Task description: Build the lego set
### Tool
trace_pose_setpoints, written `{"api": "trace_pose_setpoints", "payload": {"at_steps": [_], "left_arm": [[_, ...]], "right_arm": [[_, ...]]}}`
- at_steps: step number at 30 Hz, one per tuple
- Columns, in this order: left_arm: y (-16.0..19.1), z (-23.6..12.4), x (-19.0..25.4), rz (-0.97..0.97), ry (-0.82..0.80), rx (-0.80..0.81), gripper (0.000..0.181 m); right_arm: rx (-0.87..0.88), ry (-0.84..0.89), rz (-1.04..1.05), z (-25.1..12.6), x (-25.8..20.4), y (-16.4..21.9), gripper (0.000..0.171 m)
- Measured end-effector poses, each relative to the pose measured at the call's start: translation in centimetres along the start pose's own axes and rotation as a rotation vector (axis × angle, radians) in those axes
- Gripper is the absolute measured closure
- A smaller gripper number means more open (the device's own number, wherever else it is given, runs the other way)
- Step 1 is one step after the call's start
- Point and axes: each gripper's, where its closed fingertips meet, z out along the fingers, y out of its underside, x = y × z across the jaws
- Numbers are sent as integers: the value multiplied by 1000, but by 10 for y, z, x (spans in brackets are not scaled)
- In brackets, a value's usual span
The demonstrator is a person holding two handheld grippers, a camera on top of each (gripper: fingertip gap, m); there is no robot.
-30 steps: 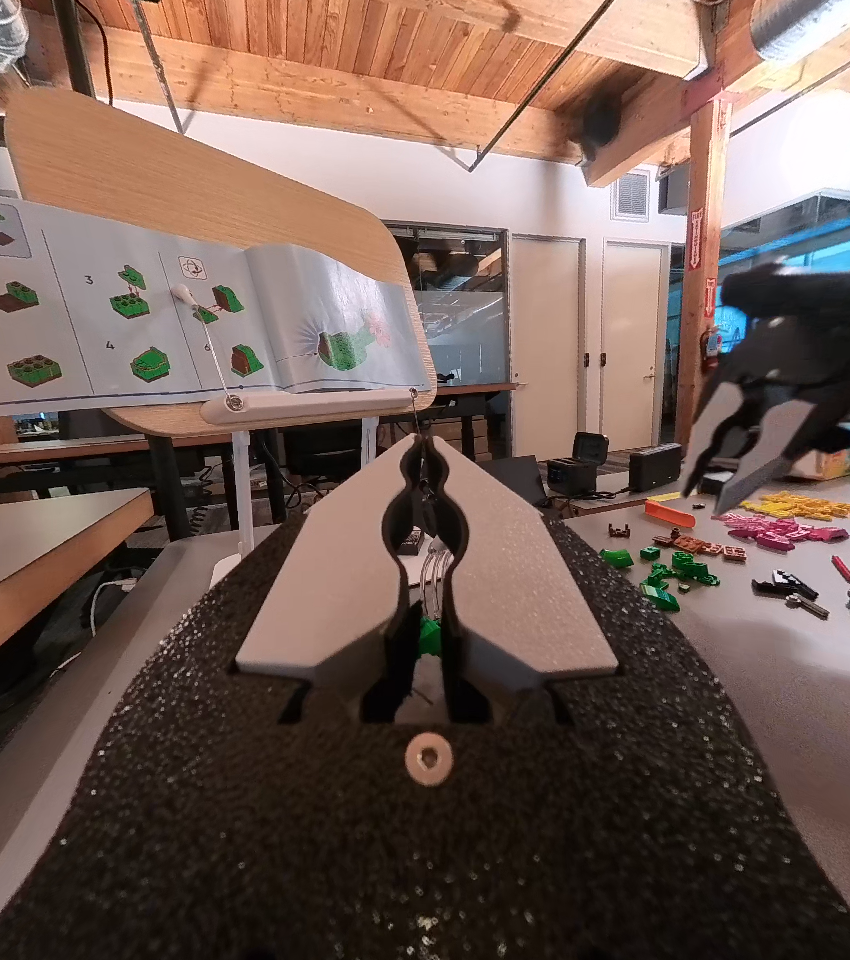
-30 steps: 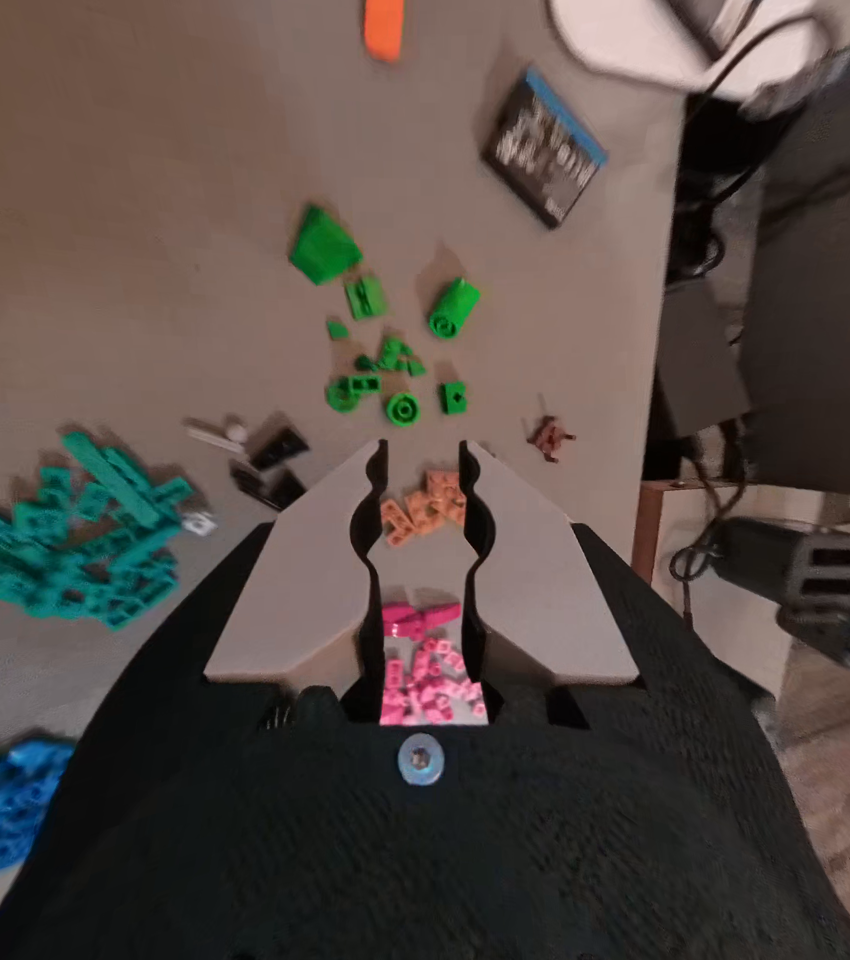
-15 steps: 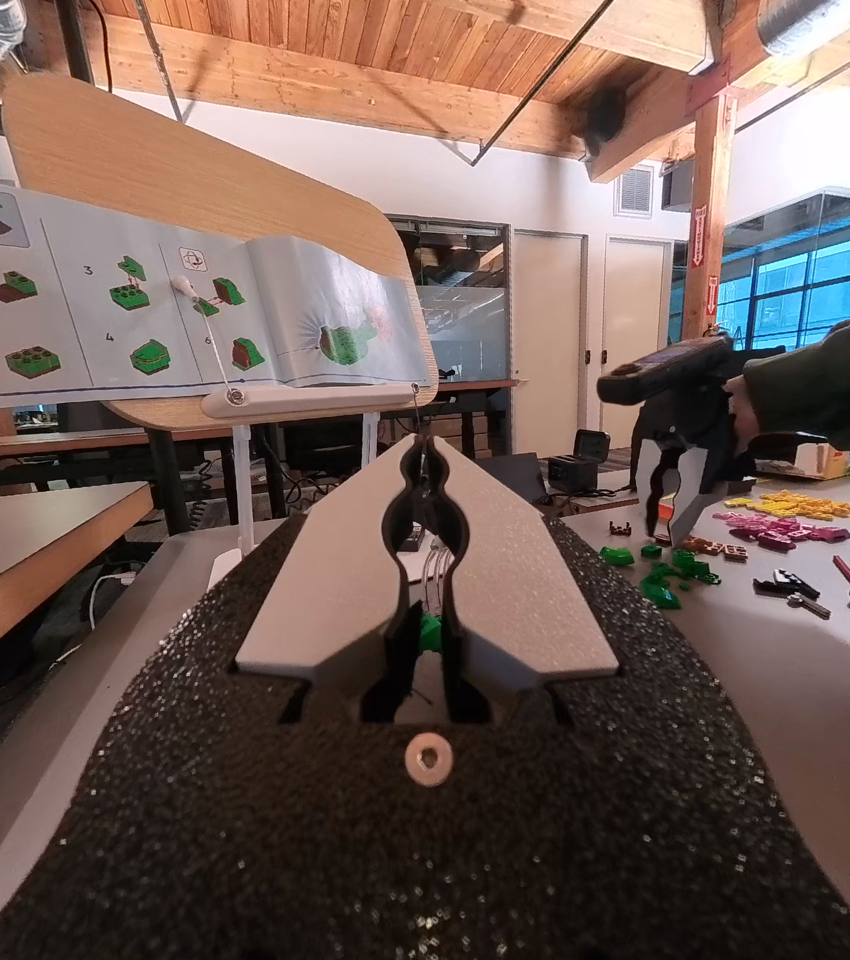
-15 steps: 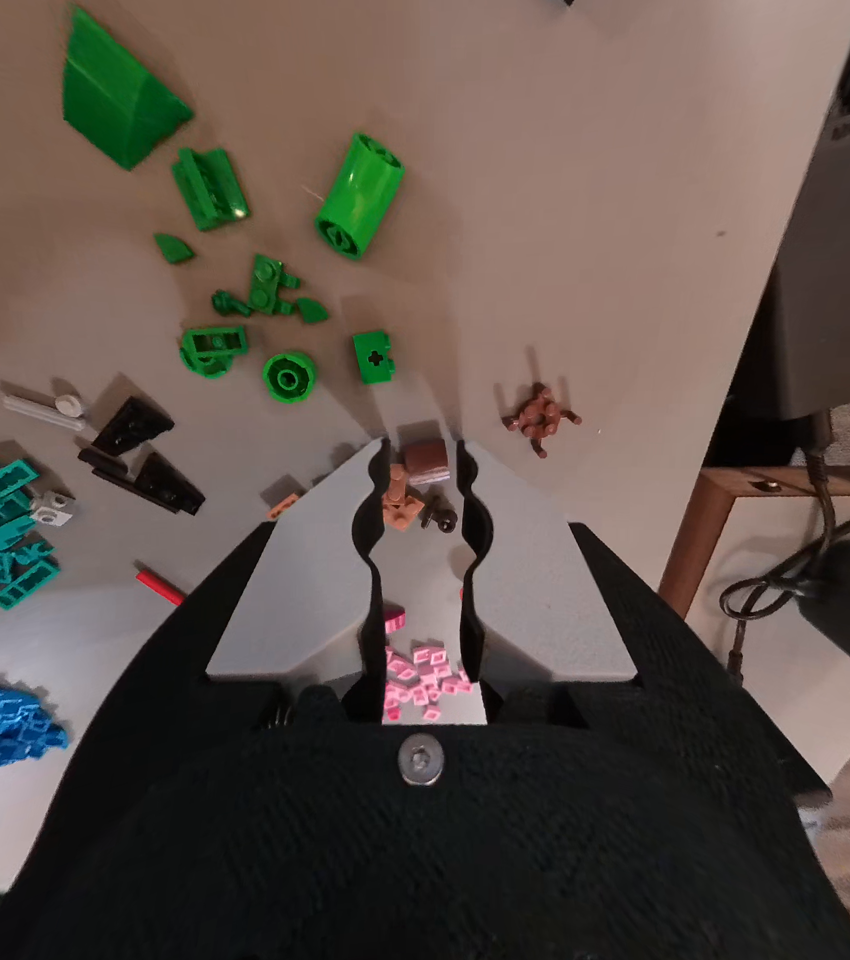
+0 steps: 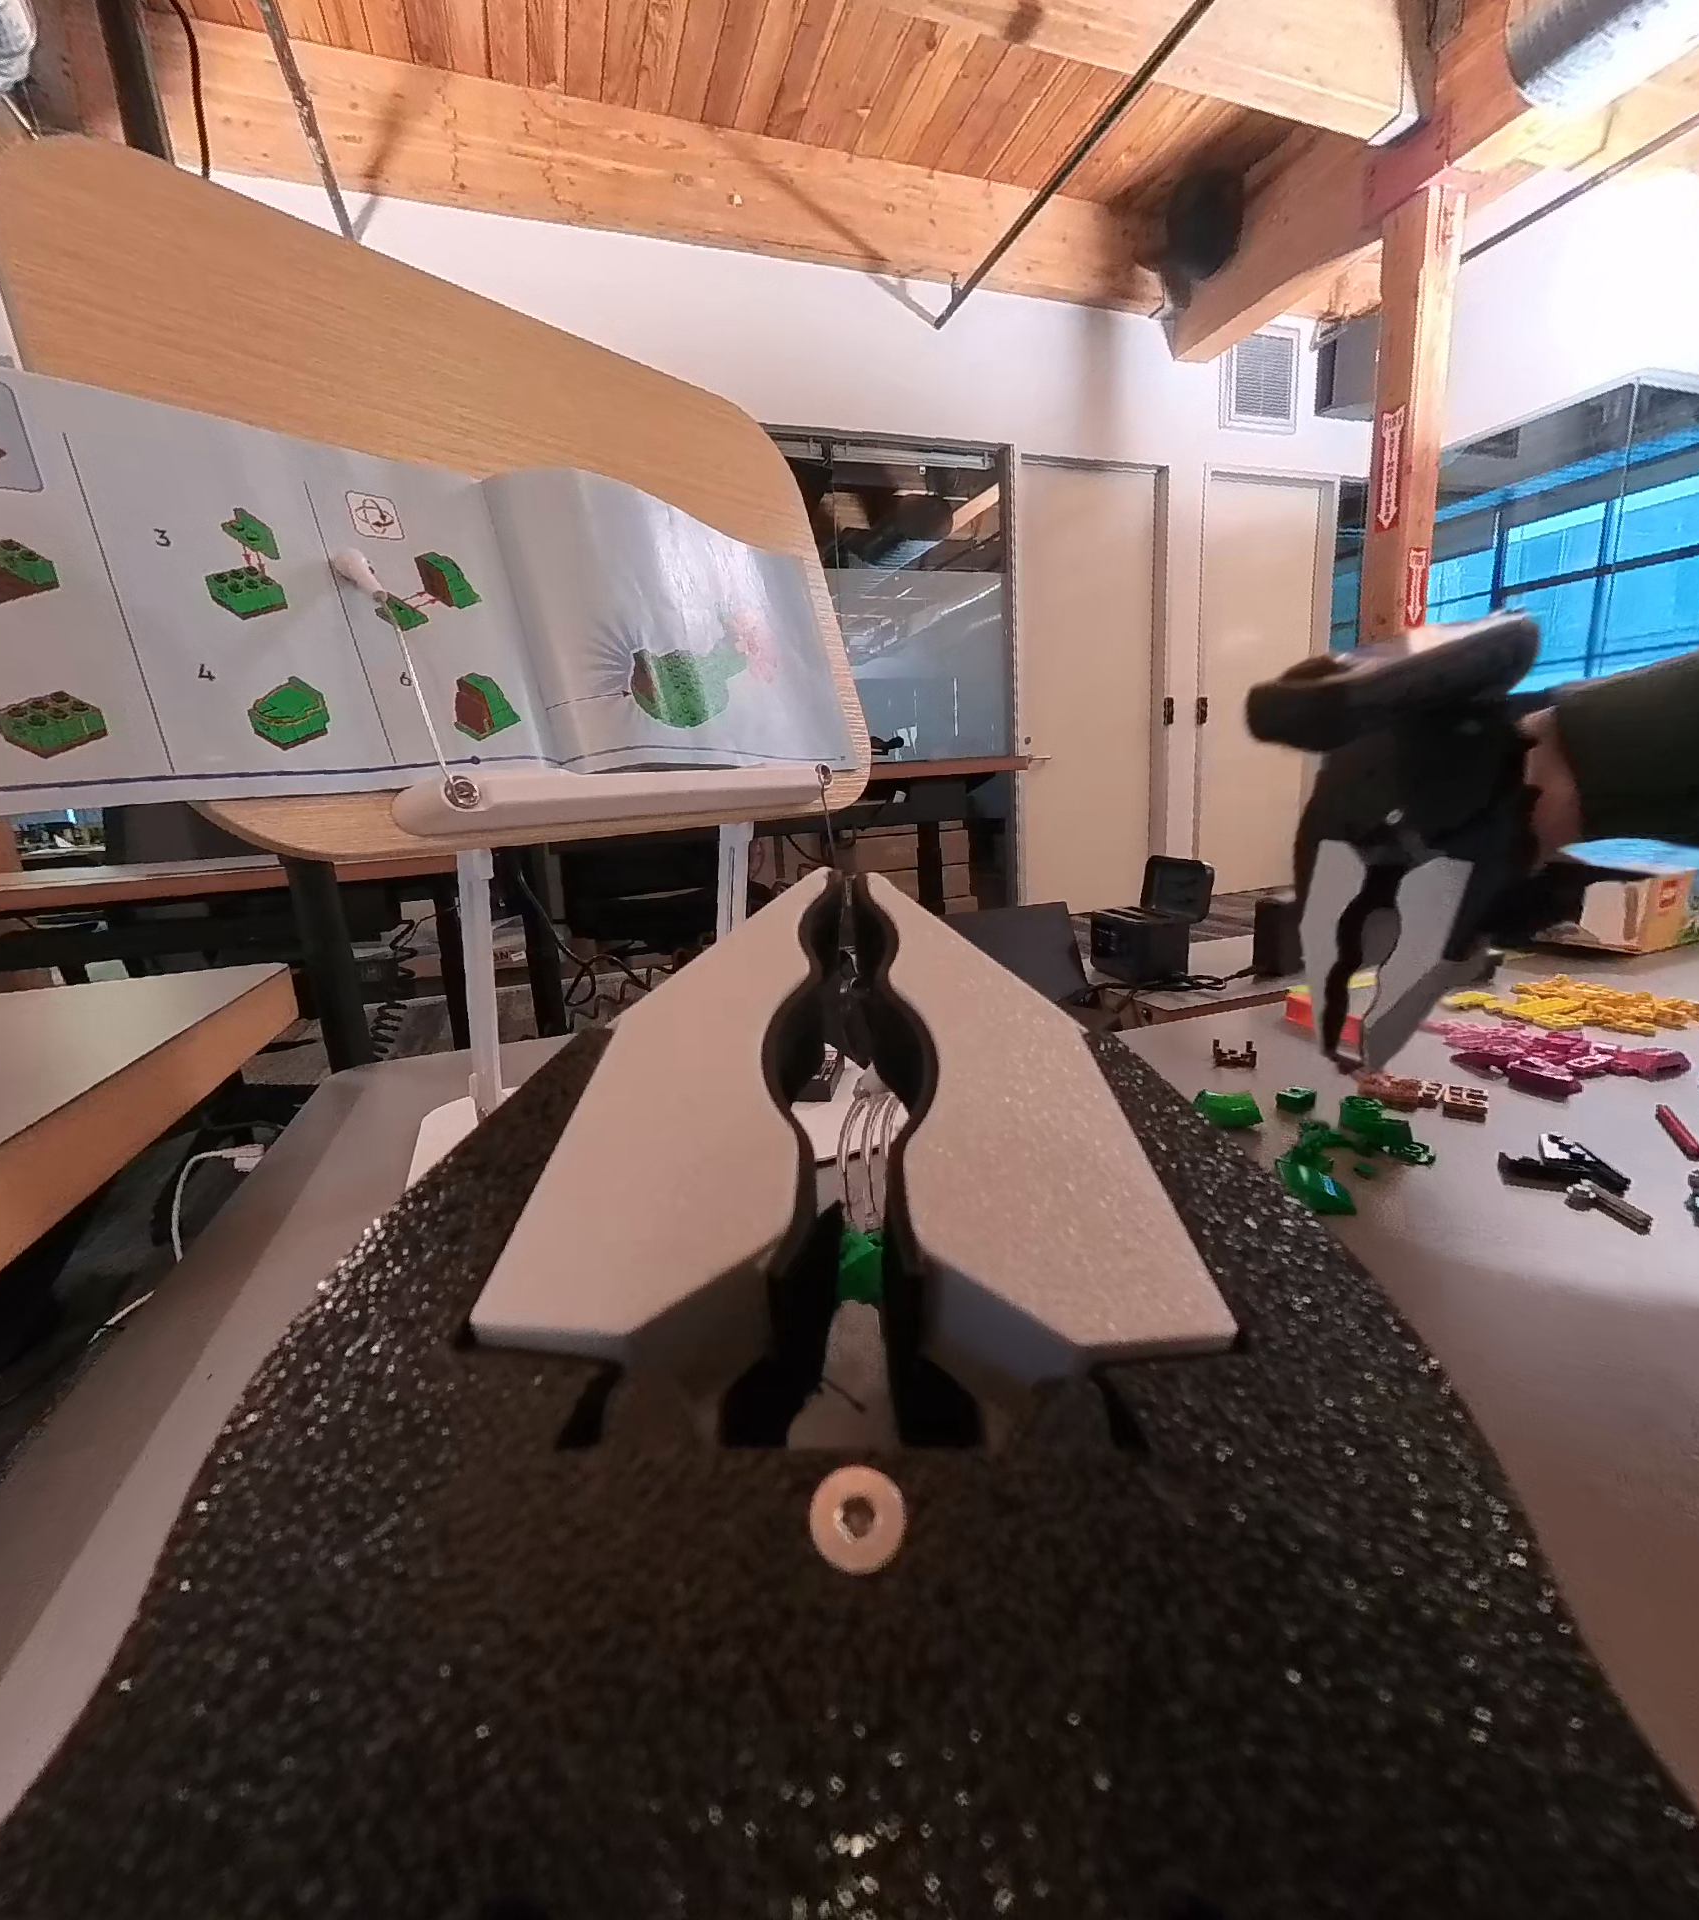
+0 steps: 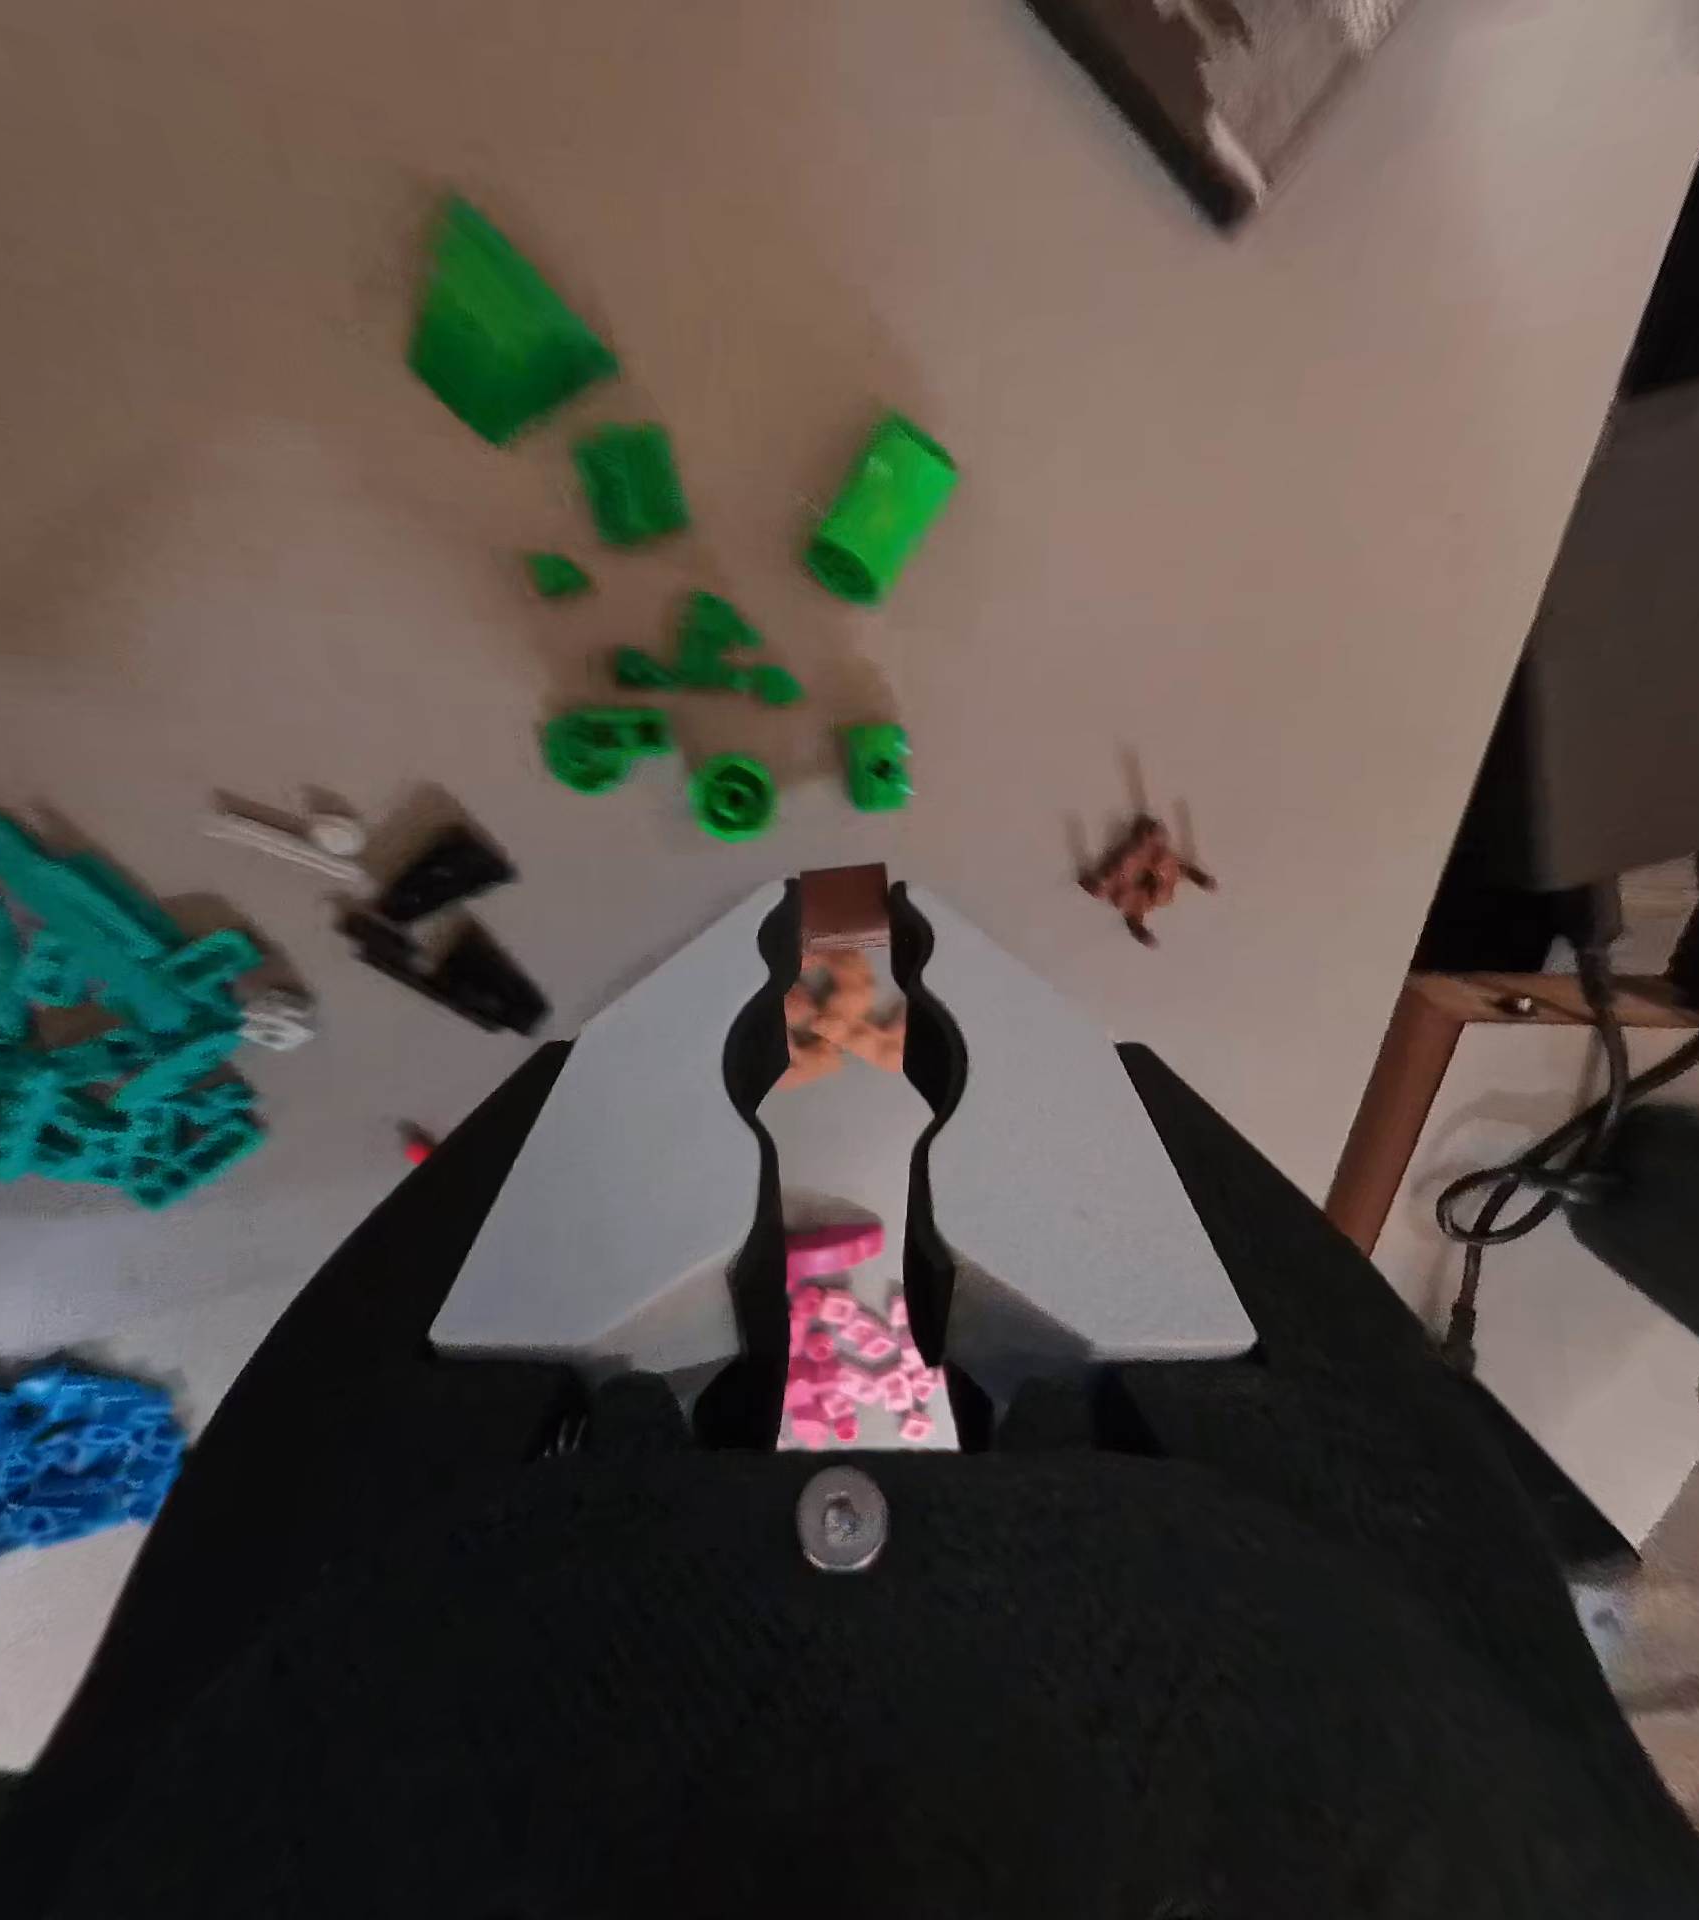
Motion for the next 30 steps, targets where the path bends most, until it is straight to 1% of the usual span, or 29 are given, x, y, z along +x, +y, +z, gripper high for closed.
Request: {"api": "trace_pose_setpoints", "payload": {"at_steps": [4, 8, 11, 14, 16, 20, 24, 25, 27, 30], "left_arm": [[-1, 0, 1, 5, 2, 2, 181], [-1, 0, 1, 9, 3, 4, 181], [-2, 1, 3, 14, 7, 7, 181], [-2, 2, 6, 33, 18, 8, 181], [-3, 2, 8, 48, 21, 12, 181], [-5, 2, 9, 59, 22, 17, 181], [-7, 2, 14, 58, 36, 24, 181], [-9, 2, 17, 70, 46, 28, 181], [-10, 2, 21, 108, 58, 30, 181], [-11, 1, 23, 120, 64, 34, 181]], "right_arm": [[102, 52, -136, -19, -63, -38, 156], [189, 22, -244, -28, -148, -71, 157], [183, -17, -296, -23, -201, -82, 157], [136, -33, -309, -13, -230, -81, 157], [98, -51, -303, -4, -241, -78, 157], [53, -64, -286, 8, -248, -72, 156], [68, -56, -276, 8, -249, -75, 156], [75, -42, -278, 8, -248, -76, 154], [104, -19, -263, 7, -246, -80, 143], [154, 17, -232, -2, -244, -84, 143]]}}
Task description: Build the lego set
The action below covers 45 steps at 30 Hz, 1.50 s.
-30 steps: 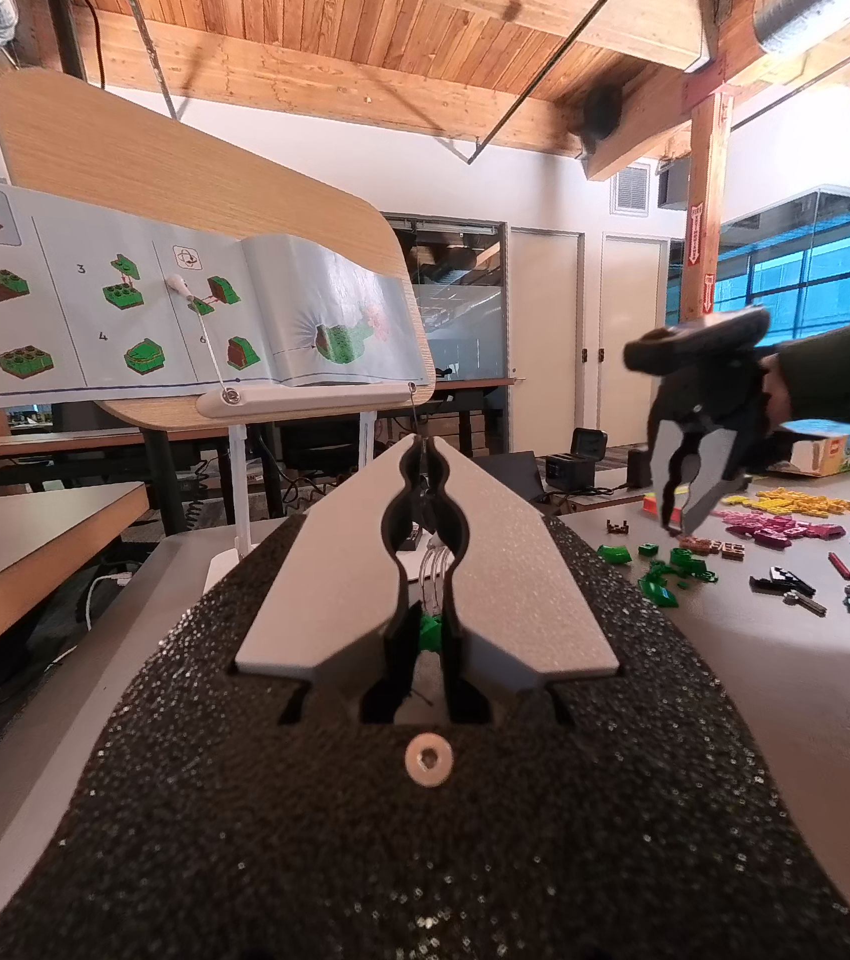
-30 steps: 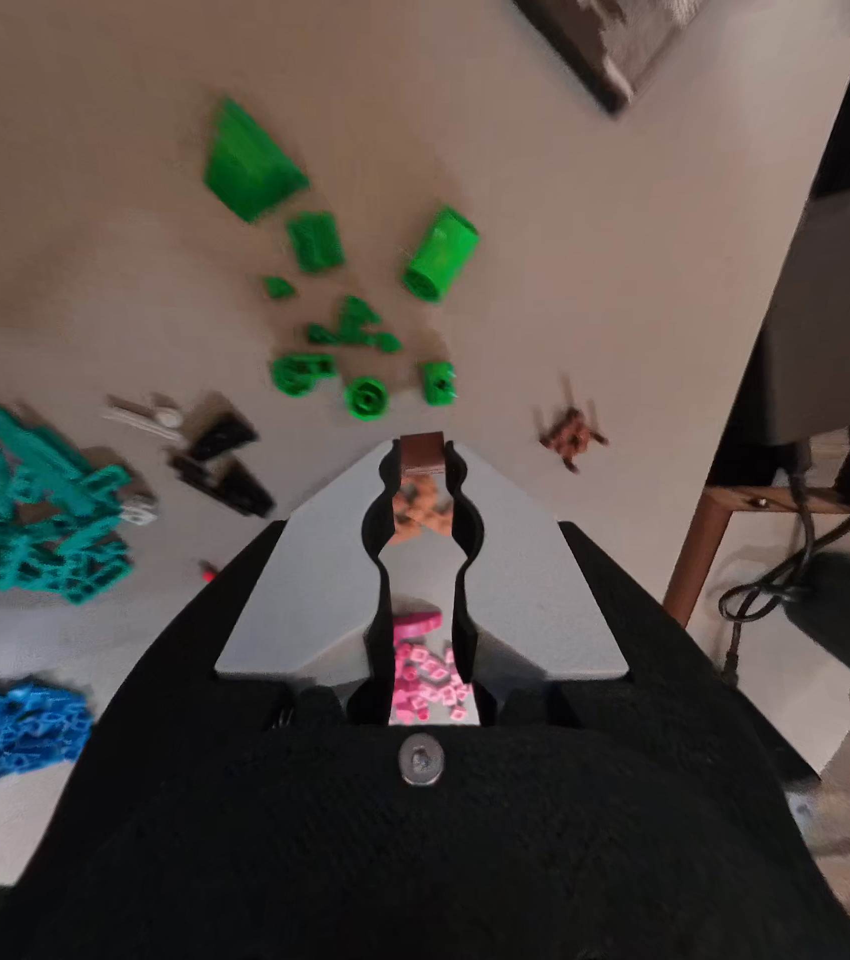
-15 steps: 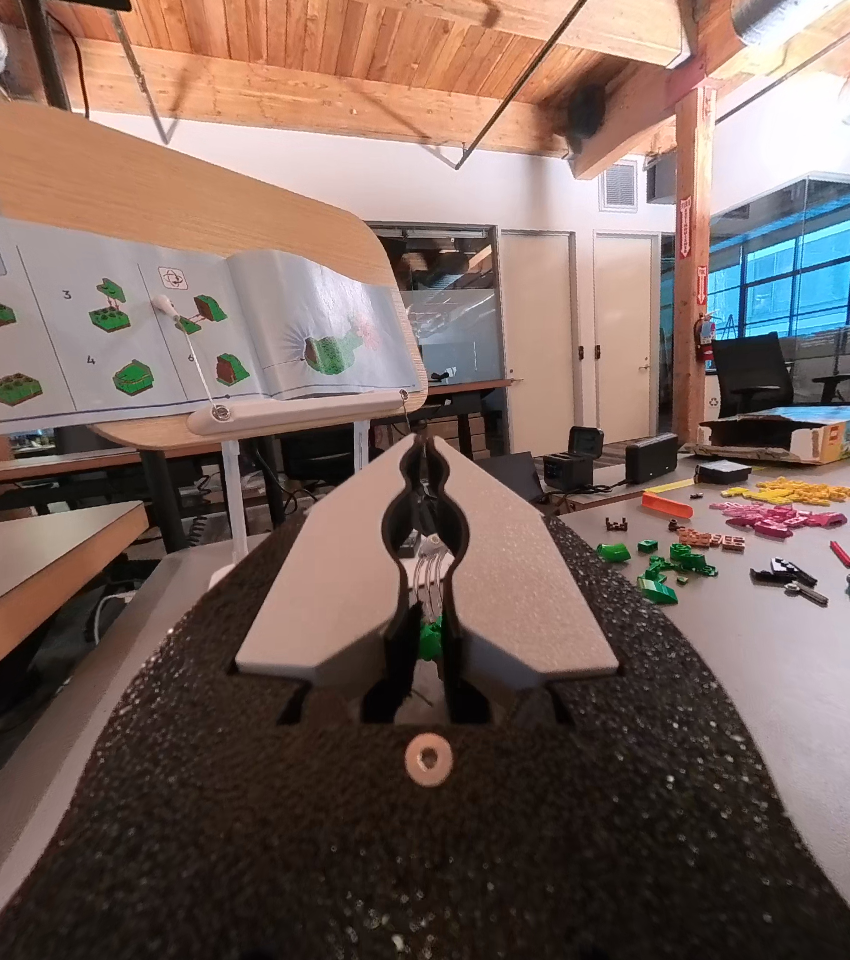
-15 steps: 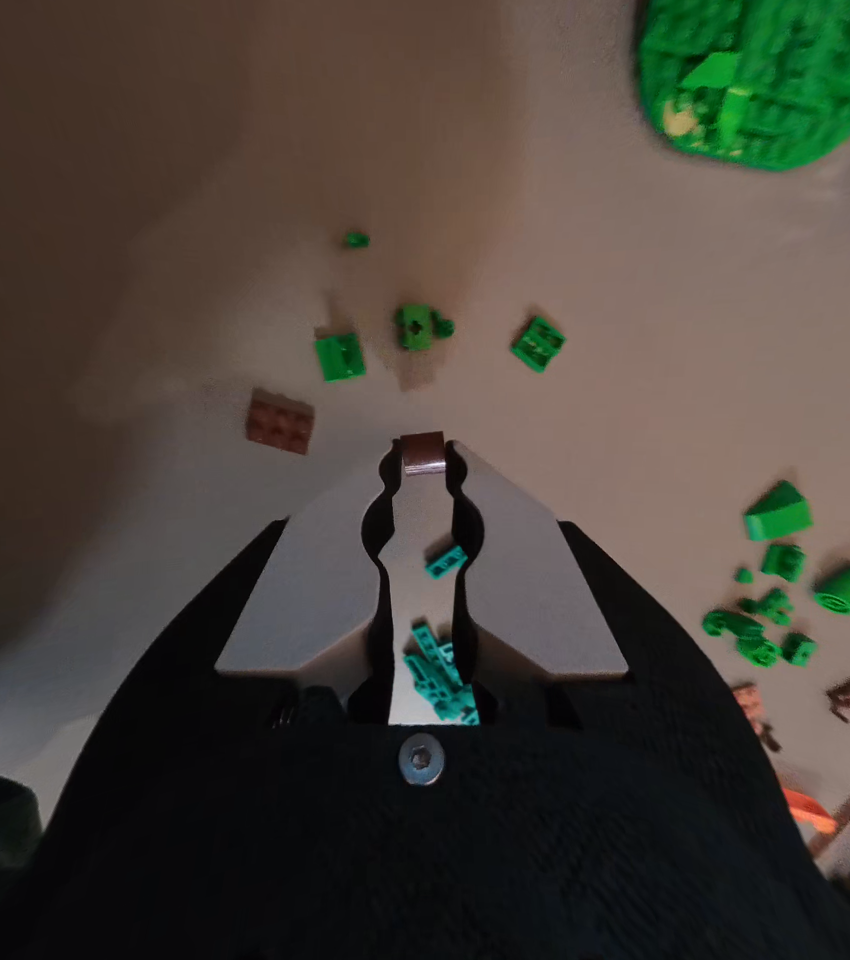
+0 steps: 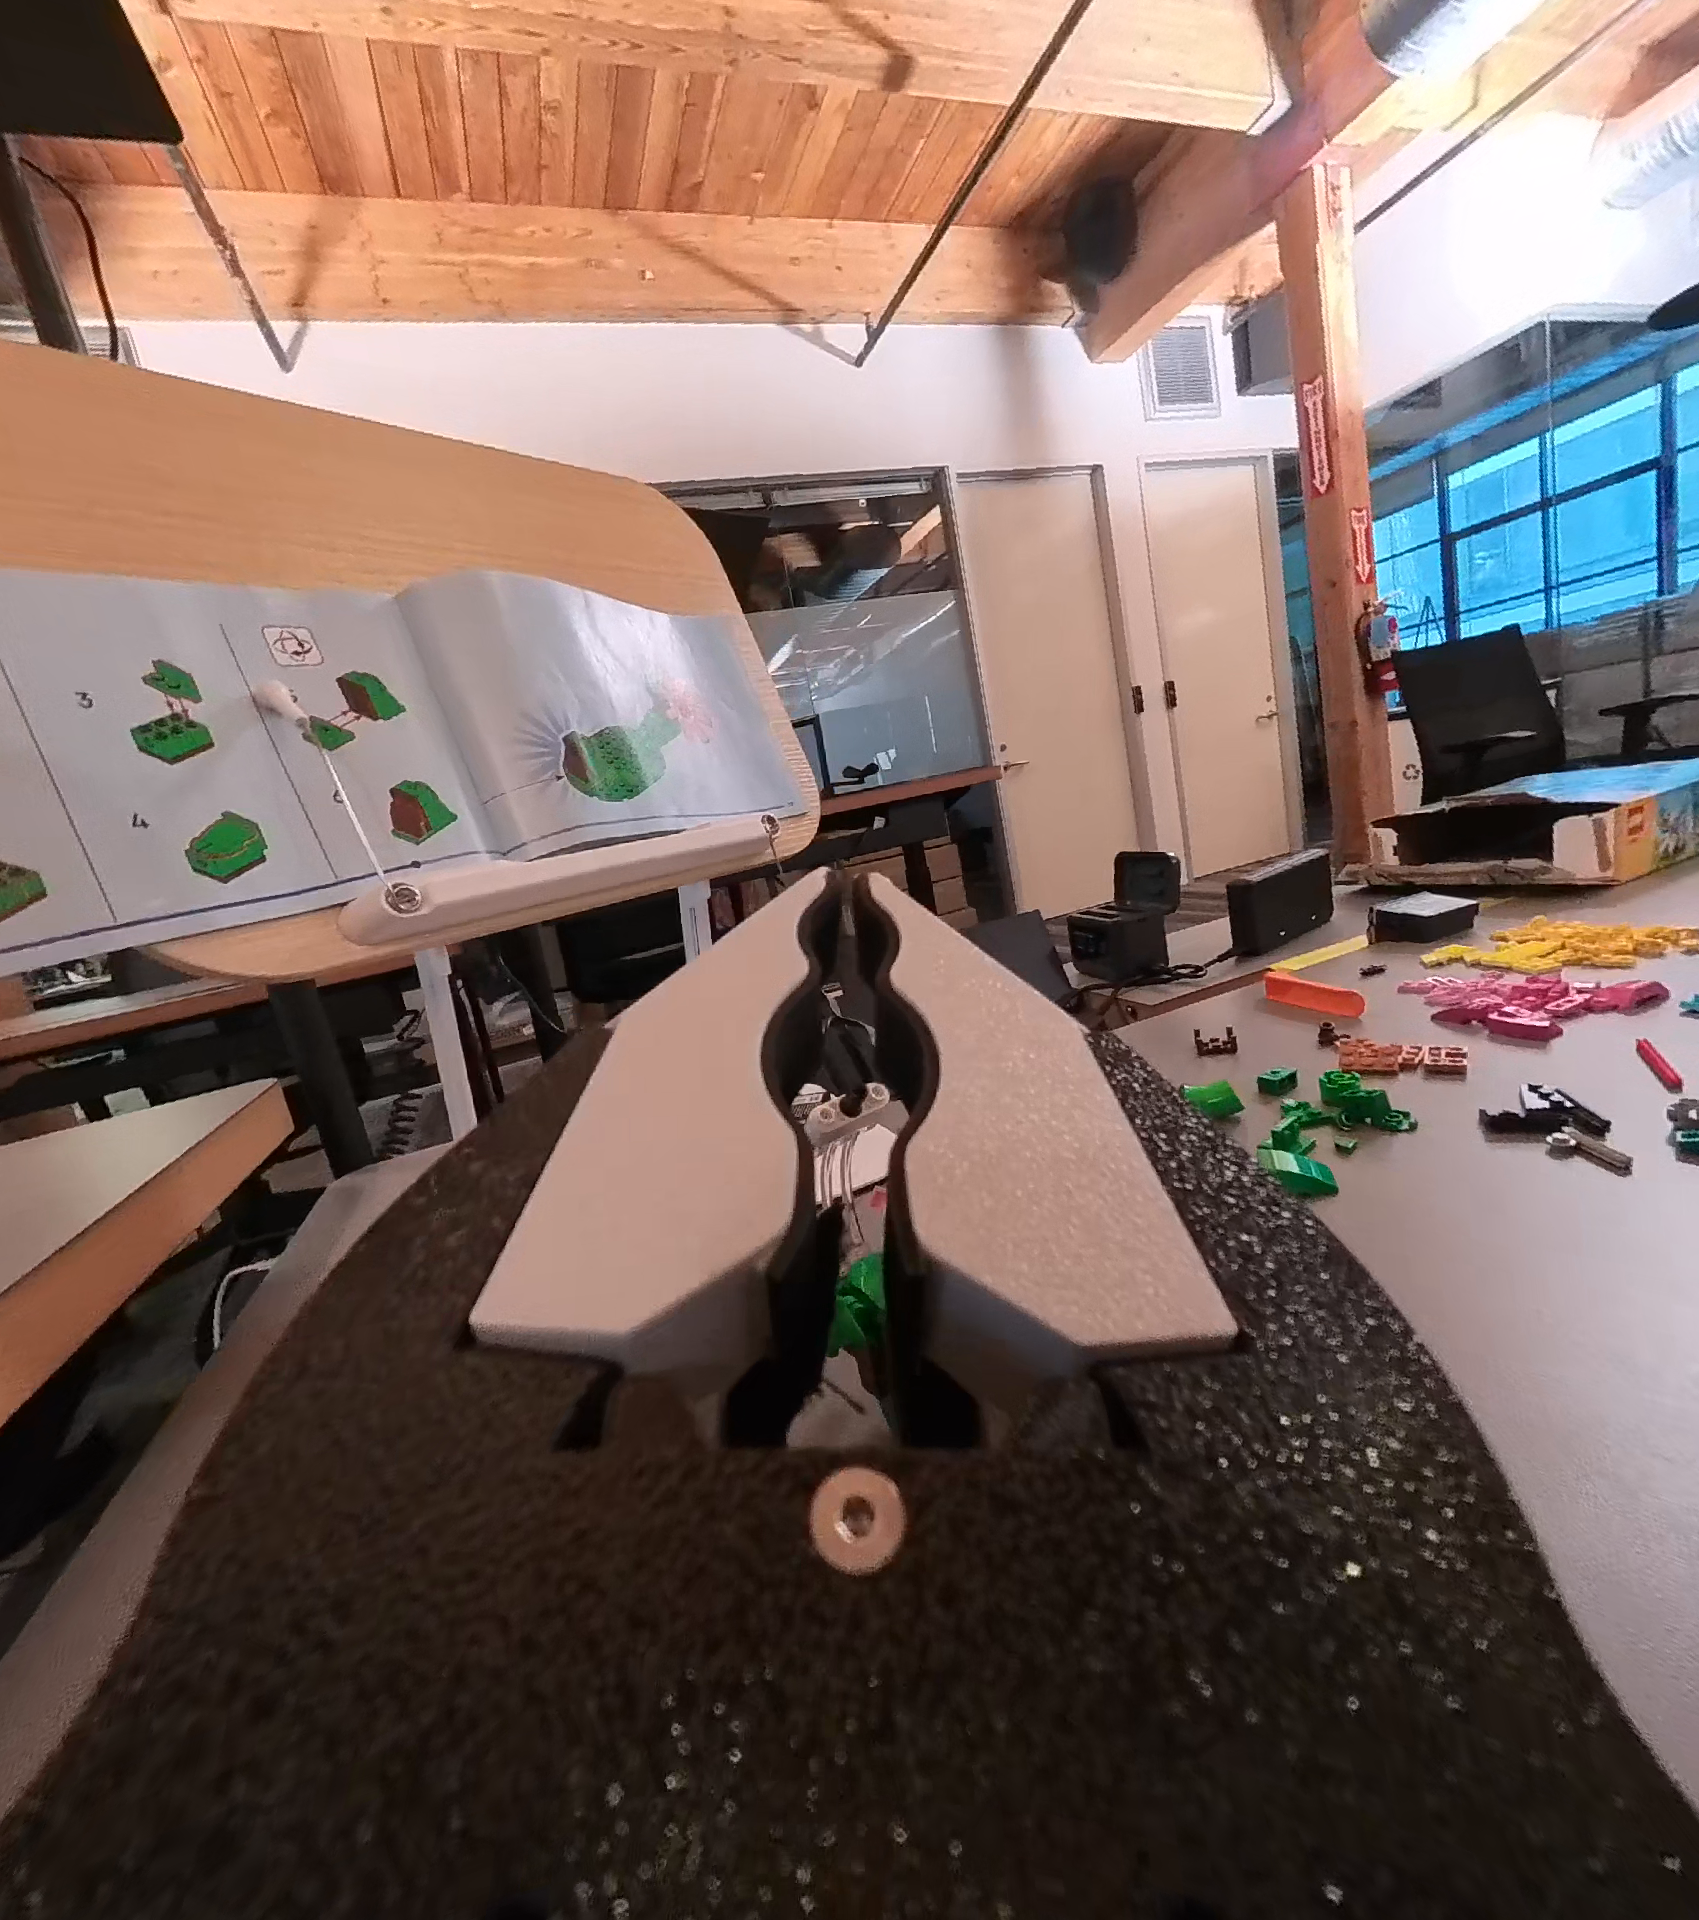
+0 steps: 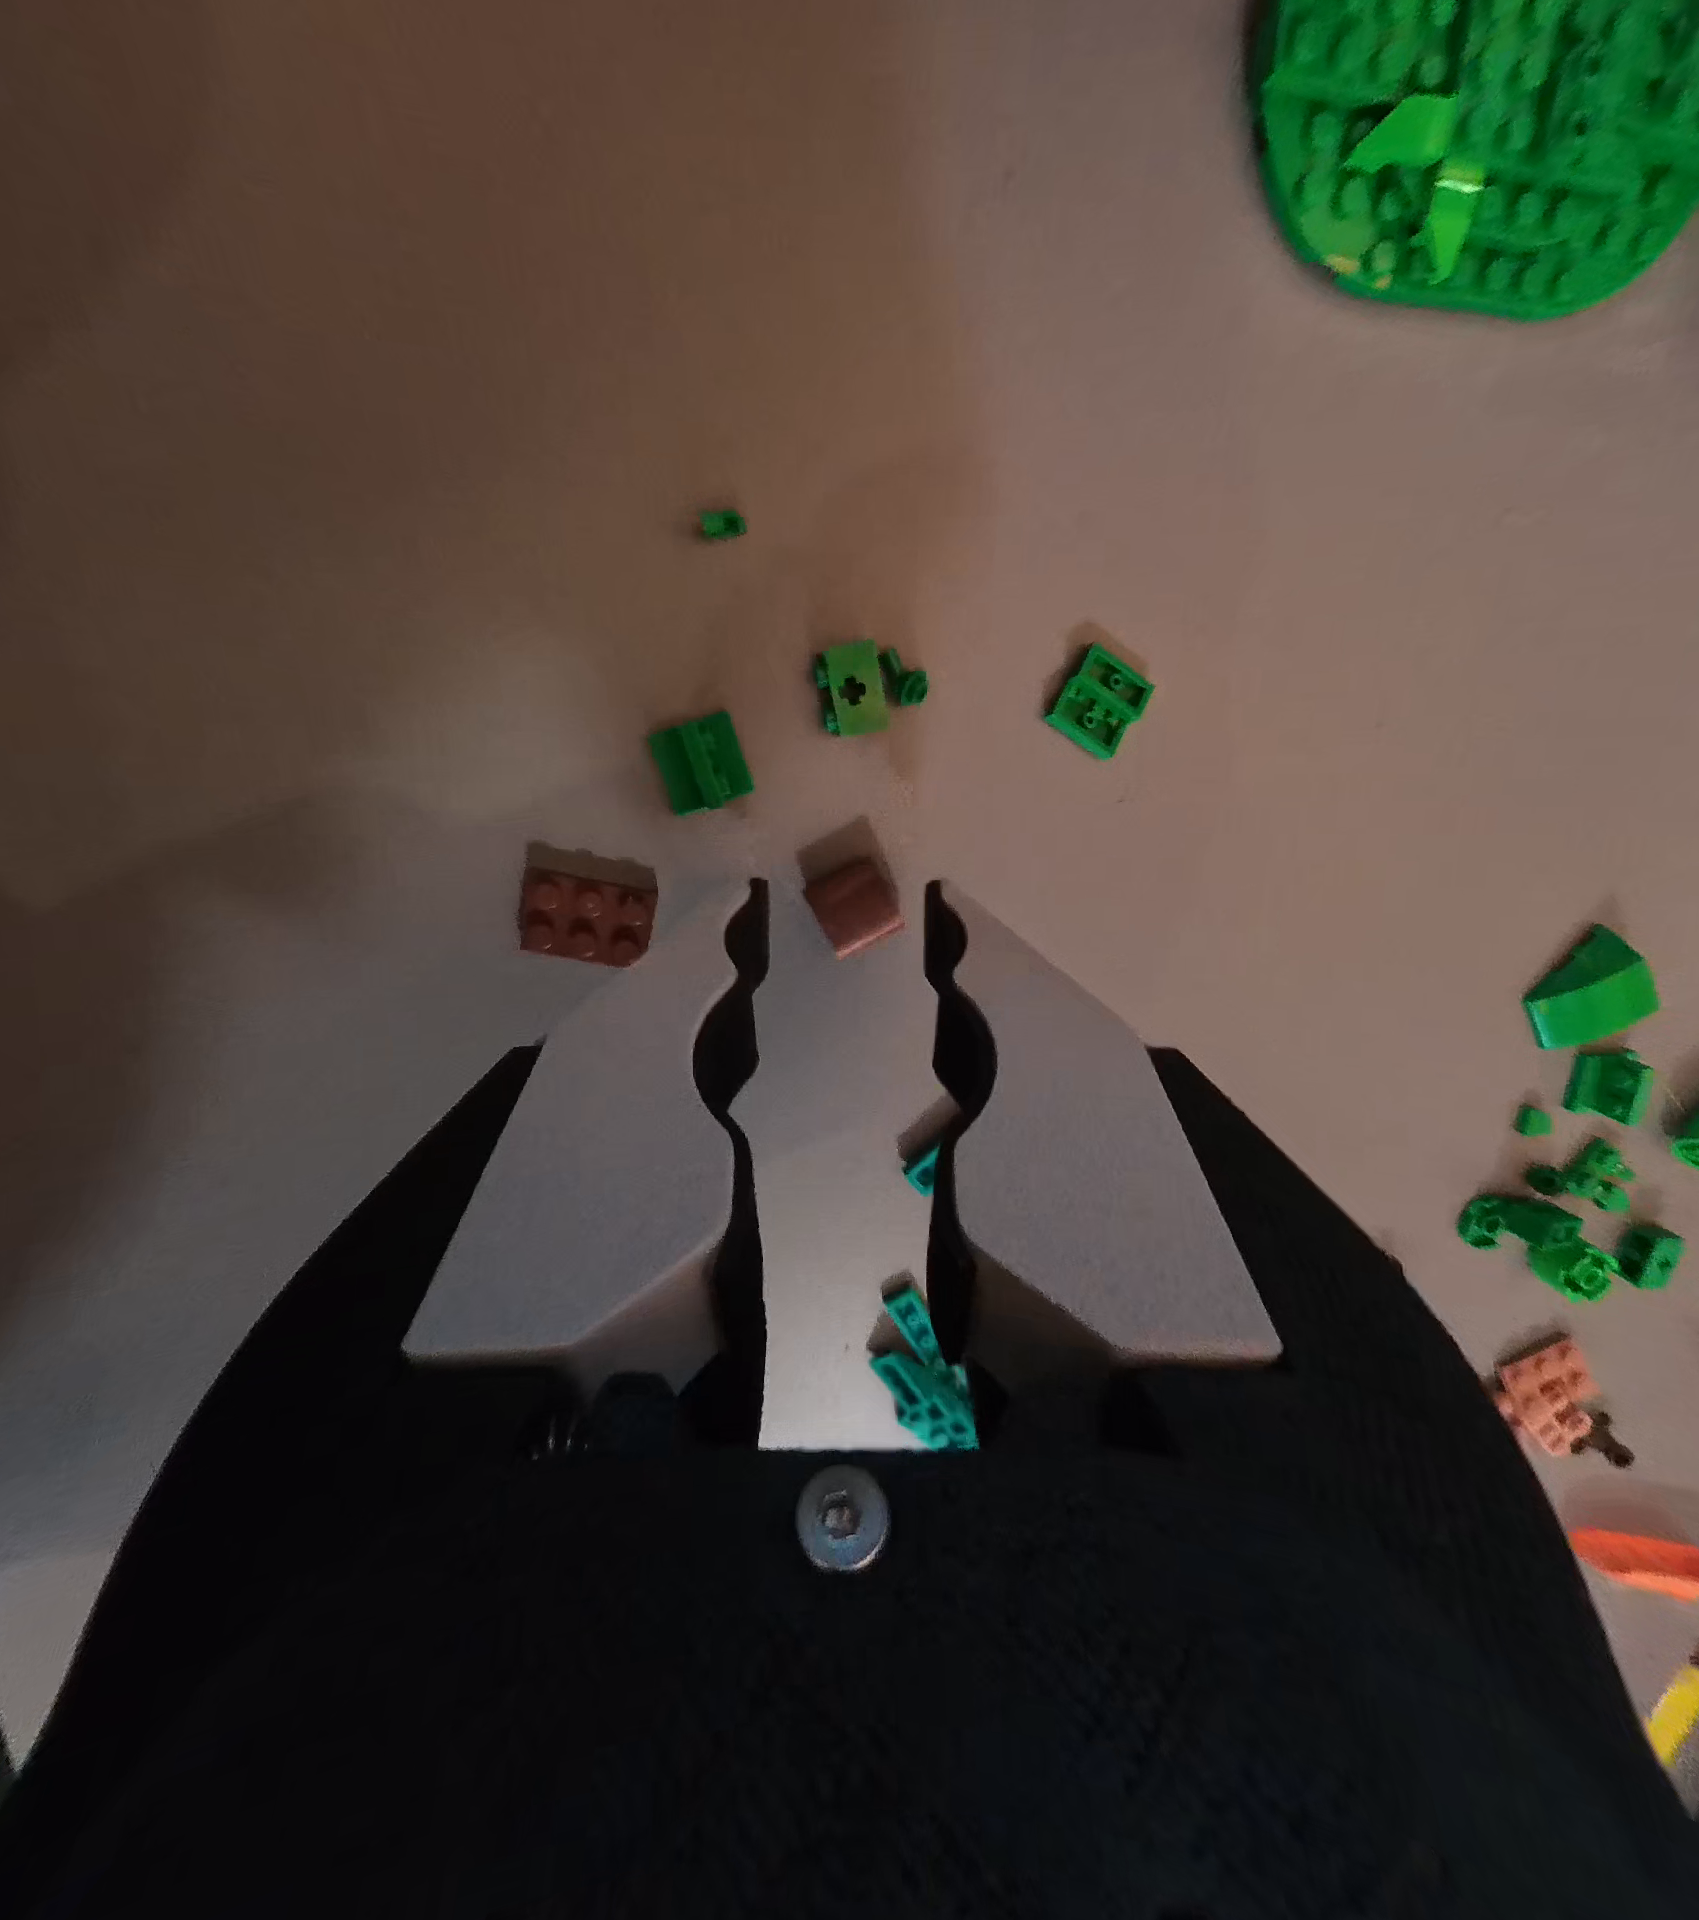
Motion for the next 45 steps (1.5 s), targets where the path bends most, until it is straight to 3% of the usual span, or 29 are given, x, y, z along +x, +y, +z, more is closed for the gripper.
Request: {"api": "trace_pose_setpoints", "payload": {"at_steps": [4, 9, 11, 17, 37, 42, 45], "left_arm": [[2, -2, -5, -21, -16, -8, 181], [2, -4, -3, -14, -11, -9, 181], [2, -4, -2, -10, -9, -11, 181], [-4, -5, 1, -2, -5, 7, 181], [-30, -7, 41, 124, 105, 81, 178], [-37, -12, 82, 181, 281, 46, 181], [-35, -16, 105, 213, 357, 2, 181]], "right_arm": [[150, 167, 98, -27, 13, -4, 144], [679, 719, 259, -88, 43, -22, 147], [823, 912, 294, -106, 42, -18, 166], [938, 1201, 337, -124, 39, -1, 171], [944, 1079, 297, -107, 37, -16, 171], [801, 958, 296, -86, 34, -9, 166], [740, 742, 337, -68, 11, -10, 166]]}}
